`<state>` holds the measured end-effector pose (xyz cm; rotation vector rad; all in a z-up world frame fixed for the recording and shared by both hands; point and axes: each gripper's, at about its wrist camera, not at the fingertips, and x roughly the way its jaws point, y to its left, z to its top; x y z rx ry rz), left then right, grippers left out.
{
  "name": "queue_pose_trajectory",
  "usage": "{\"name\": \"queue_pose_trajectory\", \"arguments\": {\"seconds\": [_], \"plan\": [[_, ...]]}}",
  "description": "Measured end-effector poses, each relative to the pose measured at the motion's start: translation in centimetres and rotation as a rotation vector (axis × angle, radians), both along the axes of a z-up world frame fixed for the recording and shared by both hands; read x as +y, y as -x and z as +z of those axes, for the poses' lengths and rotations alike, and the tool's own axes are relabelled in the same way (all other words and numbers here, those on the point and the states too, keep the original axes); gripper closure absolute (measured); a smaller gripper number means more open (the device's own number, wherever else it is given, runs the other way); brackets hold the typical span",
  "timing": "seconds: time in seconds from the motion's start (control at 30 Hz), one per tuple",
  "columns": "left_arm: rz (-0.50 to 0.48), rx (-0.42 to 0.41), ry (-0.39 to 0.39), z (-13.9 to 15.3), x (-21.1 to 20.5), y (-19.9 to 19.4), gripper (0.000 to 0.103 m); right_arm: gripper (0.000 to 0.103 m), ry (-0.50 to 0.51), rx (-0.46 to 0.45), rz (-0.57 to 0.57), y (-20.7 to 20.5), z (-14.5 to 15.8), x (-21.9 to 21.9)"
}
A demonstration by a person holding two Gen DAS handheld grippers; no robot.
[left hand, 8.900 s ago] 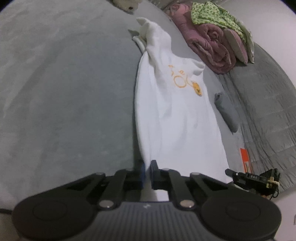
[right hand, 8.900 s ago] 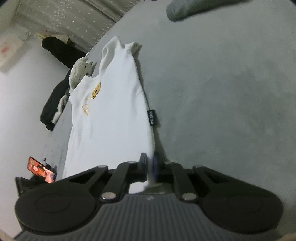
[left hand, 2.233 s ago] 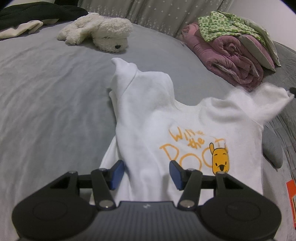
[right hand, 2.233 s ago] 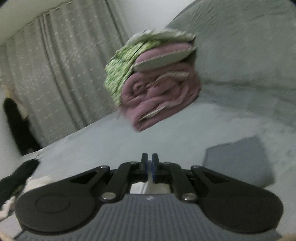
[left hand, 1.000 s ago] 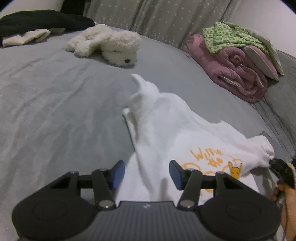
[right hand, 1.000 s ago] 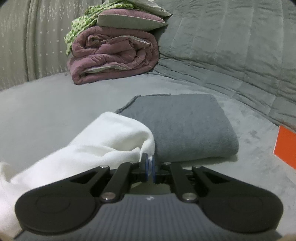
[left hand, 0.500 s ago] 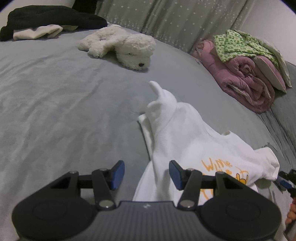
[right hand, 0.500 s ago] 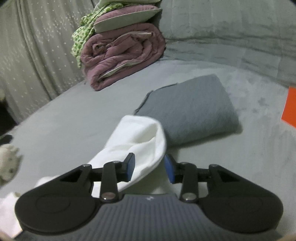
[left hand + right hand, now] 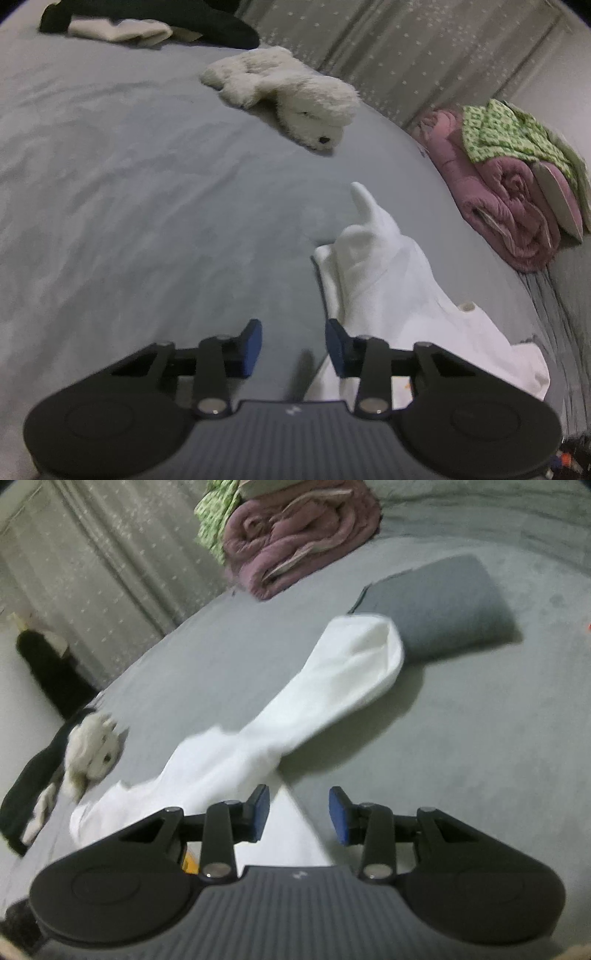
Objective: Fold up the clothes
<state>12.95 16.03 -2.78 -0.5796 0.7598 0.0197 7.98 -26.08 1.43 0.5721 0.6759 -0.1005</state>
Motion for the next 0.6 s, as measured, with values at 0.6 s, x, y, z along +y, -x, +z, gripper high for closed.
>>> {"name": "queue_pose_trajectory", "arguments": {"seconds": [0.6], "plan": [[0.065,-0.037,0.340,-3.5,0.2,-3.8,0.079,0.063,-0.072,0.008,0.124,1.7,-0.1,-1.0]]}}
